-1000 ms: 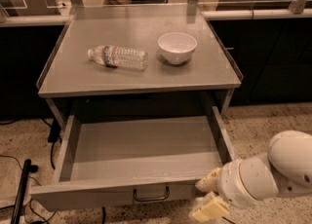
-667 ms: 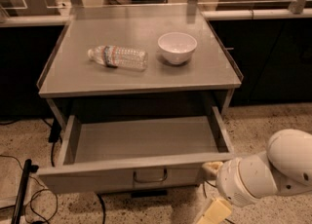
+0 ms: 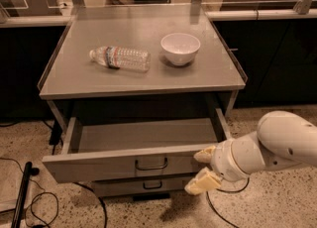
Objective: Close top drawer
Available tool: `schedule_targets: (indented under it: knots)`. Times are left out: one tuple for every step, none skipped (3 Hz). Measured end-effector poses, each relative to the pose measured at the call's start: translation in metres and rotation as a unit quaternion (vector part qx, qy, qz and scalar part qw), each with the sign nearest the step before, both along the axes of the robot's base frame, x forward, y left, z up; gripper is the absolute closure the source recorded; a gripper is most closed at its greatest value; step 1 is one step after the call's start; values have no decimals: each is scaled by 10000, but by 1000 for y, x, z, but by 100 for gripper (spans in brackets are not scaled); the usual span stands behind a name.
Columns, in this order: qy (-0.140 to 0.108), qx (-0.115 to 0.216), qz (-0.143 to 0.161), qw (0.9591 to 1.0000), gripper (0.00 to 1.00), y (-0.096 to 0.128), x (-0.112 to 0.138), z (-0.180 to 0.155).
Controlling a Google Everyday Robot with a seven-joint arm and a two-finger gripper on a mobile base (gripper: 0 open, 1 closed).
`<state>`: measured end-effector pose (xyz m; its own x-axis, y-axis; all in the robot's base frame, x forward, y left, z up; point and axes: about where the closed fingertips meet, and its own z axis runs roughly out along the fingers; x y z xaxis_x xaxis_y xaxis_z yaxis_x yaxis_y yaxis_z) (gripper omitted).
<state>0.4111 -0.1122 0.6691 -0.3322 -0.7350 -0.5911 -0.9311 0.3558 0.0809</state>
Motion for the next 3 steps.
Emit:
schedule_targets:
  knots:
    - [-132,-138,-22,9998,59,-2,34,0]
    - [-155,-162,-6,9997,59,-1,38,0]
    - [-155,-162,-6,9997,35,-1,38,0]
